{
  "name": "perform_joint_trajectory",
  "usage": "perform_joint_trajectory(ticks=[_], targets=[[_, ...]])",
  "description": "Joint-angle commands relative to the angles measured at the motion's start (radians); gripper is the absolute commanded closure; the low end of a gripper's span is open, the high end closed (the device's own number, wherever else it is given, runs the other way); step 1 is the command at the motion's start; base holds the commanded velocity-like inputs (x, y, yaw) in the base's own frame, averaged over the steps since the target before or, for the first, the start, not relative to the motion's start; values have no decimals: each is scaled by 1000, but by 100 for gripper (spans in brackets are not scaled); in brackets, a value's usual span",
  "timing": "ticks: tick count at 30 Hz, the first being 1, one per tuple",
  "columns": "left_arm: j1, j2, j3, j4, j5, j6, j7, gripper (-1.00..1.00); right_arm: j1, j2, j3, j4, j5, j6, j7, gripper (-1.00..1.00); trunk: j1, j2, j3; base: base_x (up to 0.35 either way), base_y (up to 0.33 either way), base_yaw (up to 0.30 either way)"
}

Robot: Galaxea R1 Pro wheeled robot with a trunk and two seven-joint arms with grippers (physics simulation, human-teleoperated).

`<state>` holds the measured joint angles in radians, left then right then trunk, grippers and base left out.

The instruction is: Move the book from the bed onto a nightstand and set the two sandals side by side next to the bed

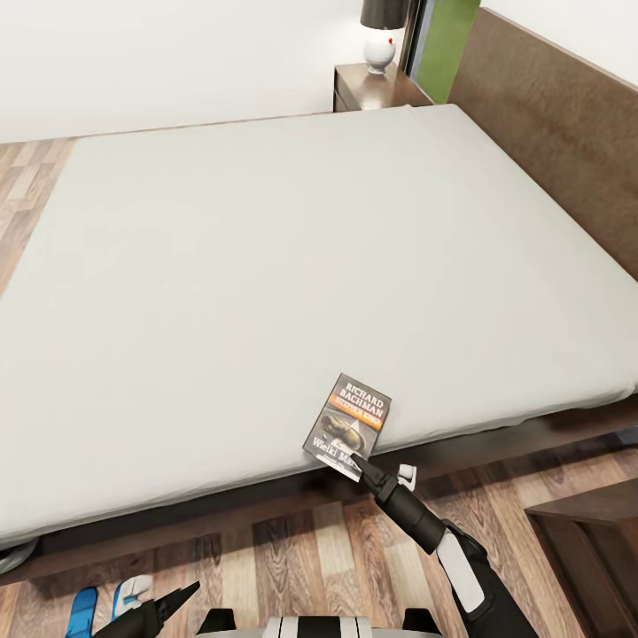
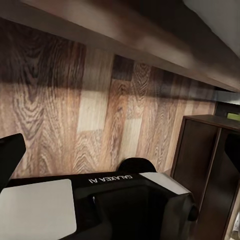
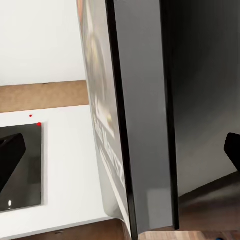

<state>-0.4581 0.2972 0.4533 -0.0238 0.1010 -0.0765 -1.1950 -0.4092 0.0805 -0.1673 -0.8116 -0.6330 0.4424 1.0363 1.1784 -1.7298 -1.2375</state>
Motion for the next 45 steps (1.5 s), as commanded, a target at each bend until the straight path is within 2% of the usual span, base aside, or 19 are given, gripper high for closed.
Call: perform_joint_trajectory(ticks=[1,22,45], targets=[[-1,0,-9,2,9,-8,-1,-100,0,1,-3,0,-3,9,2,100,0,0,0,0,0,0],[-1,0,-9,1,9,-8,-3,-100,0,1,-3,0,-4,9,4,100,0,0,0,0,0,0],[-1,0,-10,1,9,-6,-3,-100,0,1,-3,0,-4,9,4,100,-88,161,72,0,0,0]])
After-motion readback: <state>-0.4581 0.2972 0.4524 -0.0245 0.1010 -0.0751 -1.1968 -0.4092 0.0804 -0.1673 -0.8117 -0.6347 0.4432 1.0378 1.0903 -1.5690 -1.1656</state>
